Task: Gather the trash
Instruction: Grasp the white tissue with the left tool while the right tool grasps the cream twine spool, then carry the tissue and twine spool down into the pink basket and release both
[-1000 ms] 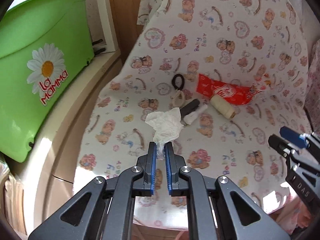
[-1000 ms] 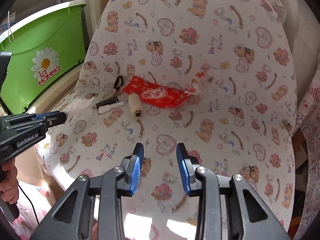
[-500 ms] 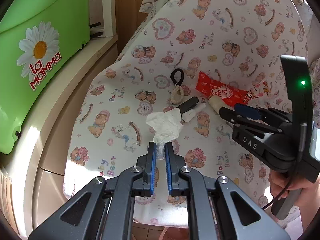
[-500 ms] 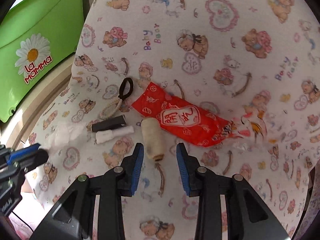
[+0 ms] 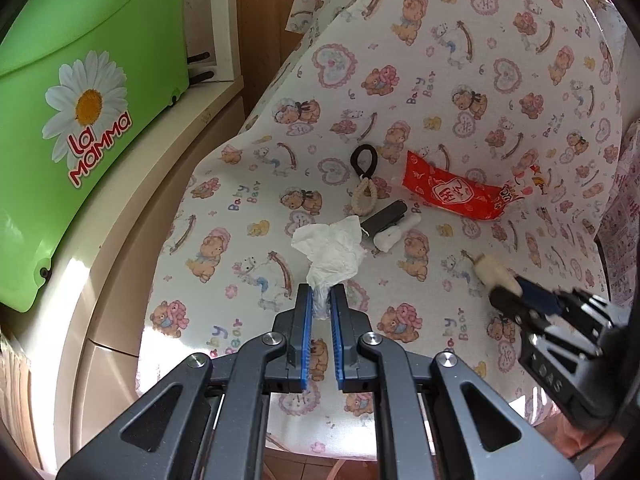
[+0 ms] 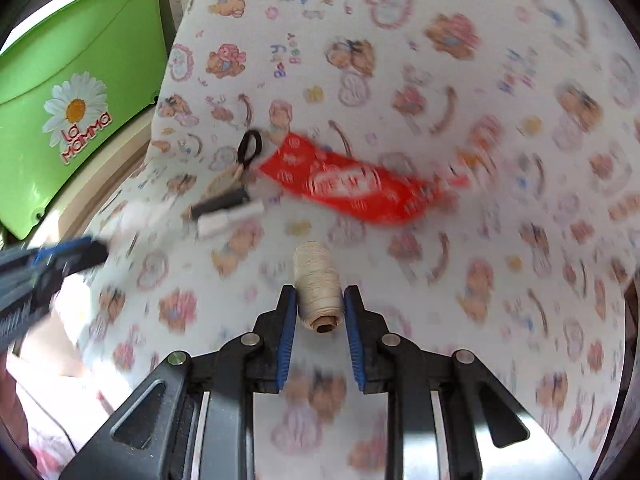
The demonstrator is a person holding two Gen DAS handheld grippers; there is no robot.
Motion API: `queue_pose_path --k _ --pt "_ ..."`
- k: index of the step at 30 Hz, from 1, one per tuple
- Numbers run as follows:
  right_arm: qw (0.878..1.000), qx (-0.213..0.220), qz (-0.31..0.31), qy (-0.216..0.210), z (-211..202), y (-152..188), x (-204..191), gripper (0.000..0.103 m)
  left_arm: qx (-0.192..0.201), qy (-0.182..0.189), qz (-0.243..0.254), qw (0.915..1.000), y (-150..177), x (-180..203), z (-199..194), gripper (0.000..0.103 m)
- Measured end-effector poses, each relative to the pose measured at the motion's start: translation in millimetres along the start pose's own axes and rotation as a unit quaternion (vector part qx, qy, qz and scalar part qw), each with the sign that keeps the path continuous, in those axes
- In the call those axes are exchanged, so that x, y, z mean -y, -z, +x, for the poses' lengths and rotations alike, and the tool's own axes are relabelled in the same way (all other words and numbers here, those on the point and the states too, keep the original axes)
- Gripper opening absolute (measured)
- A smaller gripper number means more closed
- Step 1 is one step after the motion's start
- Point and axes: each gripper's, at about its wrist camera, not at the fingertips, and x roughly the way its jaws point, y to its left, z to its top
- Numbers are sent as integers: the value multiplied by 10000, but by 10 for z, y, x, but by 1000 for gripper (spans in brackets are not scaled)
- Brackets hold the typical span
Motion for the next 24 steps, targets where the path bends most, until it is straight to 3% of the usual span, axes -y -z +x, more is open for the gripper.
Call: queue_pose_path --k 5,9,13,19,24 --pt "9998 18 144 -121 -321 420 119 26 69 -78 82 9999 18 26 -28 9" --pt "9997 153 -137 -125 -442 590 81 26 86 -59 212 9997 43 69 -19 9" --pt "9986 377 -356 -55 -489 598 15 26 171 -23 271 9995 74 110 -39 9" --pt "9987 322 -394 38 -386 509 -28 25 276 -42 377 9989 121 151 -93 9" --pt "9986 456 -251 -69 -582 553 49 24 369 65 256 9990 189 156 -223 9"
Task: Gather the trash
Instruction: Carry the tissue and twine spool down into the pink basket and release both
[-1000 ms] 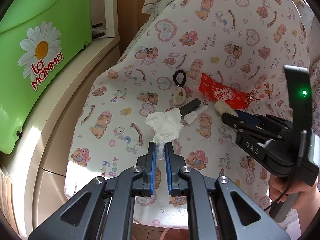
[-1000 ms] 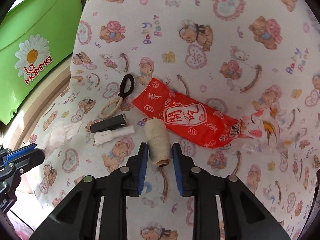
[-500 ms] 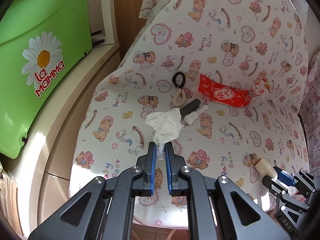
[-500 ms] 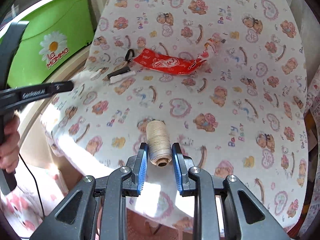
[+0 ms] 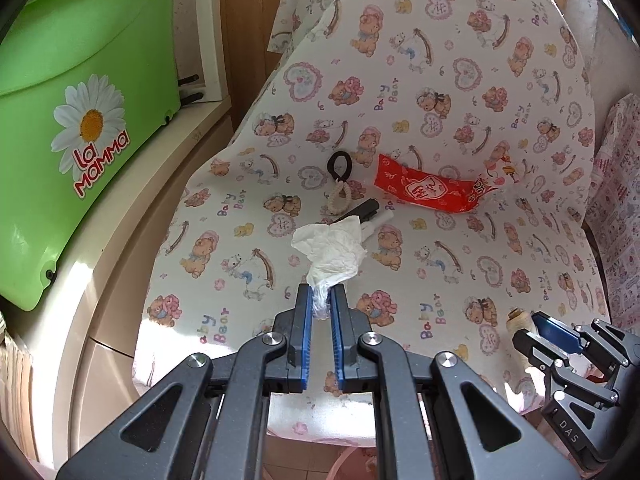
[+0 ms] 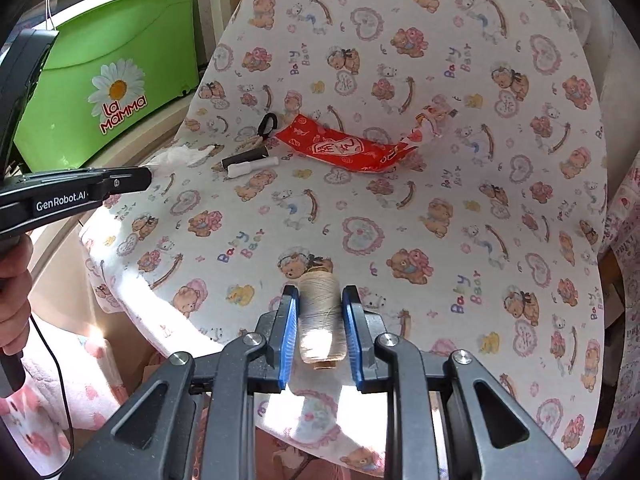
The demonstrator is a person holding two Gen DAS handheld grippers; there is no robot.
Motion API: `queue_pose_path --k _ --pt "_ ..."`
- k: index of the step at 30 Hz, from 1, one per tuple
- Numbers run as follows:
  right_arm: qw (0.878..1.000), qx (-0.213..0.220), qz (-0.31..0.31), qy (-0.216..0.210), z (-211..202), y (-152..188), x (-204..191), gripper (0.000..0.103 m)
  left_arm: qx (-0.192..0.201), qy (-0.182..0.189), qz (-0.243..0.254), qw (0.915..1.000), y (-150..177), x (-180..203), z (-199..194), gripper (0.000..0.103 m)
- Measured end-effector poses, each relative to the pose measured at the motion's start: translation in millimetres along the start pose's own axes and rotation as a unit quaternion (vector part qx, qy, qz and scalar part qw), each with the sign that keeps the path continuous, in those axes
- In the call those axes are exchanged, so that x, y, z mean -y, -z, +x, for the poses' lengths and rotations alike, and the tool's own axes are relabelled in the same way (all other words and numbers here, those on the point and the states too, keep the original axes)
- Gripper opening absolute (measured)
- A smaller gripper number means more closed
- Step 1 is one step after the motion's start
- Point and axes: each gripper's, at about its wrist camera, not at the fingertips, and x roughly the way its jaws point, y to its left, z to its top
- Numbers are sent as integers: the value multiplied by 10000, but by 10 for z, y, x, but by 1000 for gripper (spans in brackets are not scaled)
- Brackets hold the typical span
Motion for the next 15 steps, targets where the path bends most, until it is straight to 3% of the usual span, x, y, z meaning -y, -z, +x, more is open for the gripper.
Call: queue_pose_path --k 8,15 --pt "9989 343 237 -209 -500 61 31 24 94 218 -289 9993 284 50 -335 8" --pt "9968 374 520 -476 -898 440 -36 24 -42 483 -170 9987 693 138 -590 8"
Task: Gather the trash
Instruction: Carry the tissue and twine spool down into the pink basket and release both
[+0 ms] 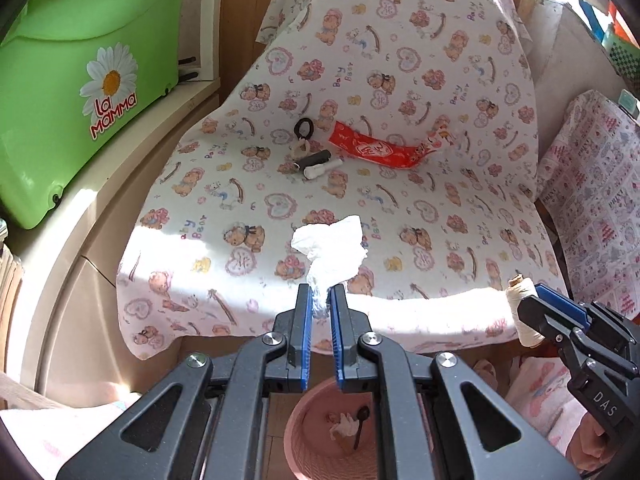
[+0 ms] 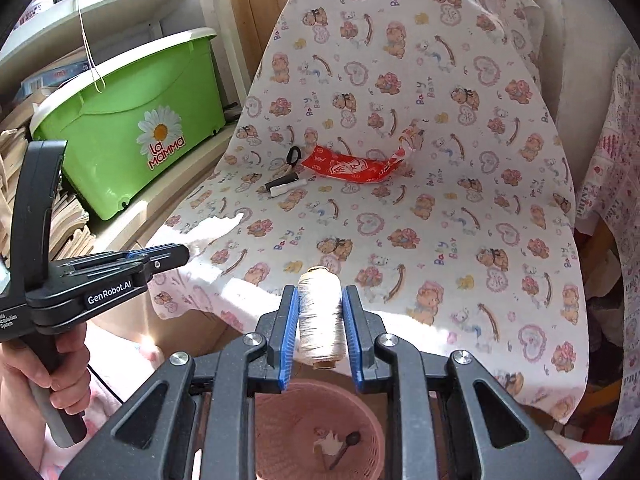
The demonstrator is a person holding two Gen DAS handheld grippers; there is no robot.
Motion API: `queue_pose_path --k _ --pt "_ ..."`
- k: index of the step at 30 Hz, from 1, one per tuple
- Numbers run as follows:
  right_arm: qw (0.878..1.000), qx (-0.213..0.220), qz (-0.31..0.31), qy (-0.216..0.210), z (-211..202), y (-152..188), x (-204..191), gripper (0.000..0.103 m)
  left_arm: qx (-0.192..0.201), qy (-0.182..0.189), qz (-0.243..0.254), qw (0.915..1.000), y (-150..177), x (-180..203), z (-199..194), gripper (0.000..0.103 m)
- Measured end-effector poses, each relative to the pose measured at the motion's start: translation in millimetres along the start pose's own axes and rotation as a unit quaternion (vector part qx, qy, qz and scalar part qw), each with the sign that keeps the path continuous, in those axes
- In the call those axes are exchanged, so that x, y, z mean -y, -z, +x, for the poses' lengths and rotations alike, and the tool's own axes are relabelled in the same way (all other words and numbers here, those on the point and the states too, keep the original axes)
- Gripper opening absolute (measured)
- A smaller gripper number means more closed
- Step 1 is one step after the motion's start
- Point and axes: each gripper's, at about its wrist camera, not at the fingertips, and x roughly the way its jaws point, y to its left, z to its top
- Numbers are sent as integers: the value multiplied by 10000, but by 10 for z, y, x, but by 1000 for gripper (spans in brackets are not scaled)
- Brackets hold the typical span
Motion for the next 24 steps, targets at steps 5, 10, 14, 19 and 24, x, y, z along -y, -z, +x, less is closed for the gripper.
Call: queue_pose_path --k 5,10,14,19,24 --pt "9993 -256 255 -113 -23 312 -20 24 -226 -12 -48 9997 248 23 13 8" --pt "9980 -591 207 64 91 539 -43 24 -722 -45 33 9974 508 68 197 8" --pt "9958 -891 187 52 243 673 -42 24 -1334 242 -235 9905 631 47 450 8" --pt "9899 -1394 231 111 532 898 -13 24 -1939 260 -378 9799 859 122 758 8" --pt "9780 -2033 424 171 929 1184 56 24 -2479 77 -308 9683 1106 251 1178 8"
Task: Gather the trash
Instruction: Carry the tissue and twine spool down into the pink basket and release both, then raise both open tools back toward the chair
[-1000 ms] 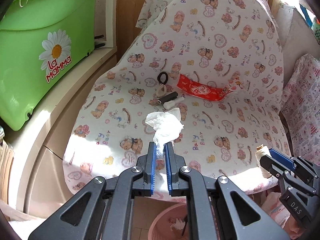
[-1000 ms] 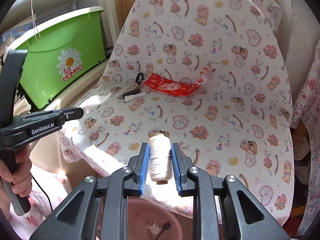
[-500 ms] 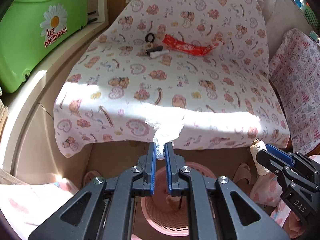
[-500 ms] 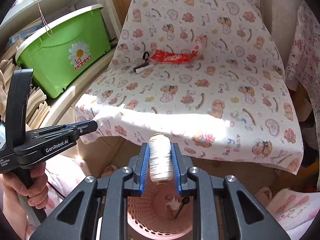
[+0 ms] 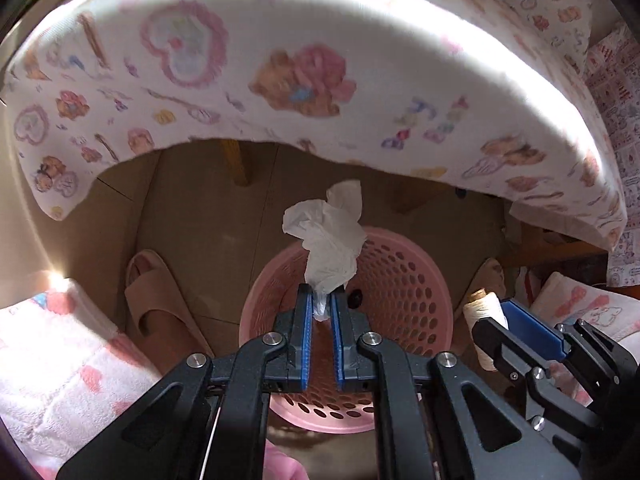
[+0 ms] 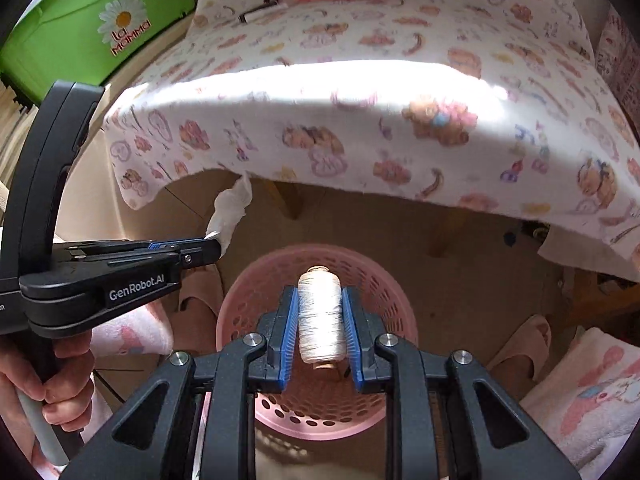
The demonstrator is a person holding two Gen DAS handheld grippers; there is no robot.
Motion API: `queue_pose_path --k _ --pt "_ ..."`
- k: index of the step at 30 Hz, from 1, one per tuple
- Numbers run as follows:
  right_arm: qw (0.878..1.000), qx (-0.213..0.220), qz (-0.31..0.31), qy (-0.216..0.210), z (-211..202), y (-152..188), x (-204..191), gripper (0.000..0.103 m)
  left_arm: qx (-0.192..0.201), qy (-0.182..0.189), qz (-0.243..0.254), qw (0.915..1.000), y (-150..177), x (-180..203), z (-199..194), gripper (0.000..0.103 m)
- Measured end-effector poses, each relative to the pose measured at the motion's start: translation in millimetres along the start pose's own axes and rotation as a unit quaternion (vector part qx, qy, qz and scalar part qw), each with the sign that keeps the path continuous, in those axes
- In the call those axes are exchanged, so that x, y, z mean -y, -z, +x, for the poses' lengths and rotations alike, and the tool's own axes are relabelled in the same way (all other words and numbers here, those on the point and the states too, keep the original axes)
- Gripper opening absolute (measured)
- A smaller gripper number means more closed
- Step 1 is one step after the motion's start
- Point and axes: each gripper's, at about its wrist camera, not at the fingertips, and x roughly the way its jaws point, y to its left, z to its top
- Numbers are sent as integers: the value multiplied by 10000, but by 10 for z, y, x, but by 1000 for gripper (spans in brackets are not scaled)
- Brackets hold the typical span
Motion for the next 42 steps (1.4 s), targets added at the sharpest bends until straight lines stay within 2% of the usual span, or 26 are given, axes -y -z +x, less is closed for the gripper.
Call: queue_pose_path --k 4,6,9,13,20,22,24,25,35,42 --pt "9990 -360 279 -3 321 -28 115 24 -344 -307 -121 9989 -9 12 352 9" --pt "9982 -481 341 138 452 -31 161 24 -508 -489 -108 9975 21 -3 482 9" --pt "9966 -708 276 330 633 23 191 24 -775 -396 -138 9961 59 -39 589 9" --pt "9942 -959 442 216 792 65 246 24 -1093 -312 -145 9934 87 -25 670 10" --pt "9919 -1097 606 225 910 101 347 24 -1287 -428 -125 9907 144 -7 747 10" --pt "9916 -1104 609 274 929 124 355 24 -1310 -400 -153 9905 132 -19 759 16" --pt "9915 -1098 629 311 922 114 335 24 -1284 -421 -142 9907 123 -30 746 30" --pt "9913 -1106 646 311 924 112 338 24 -1249 -453 -121 9911 122 -27 733 31" --pt "9911 -1038 772 327 852 86 383 25 -950 -678 171 9930 61 54 608 36" --pt "9931 -800 702 499 700 28 354 25 -730 -718 120 9947 10 20 495 36"
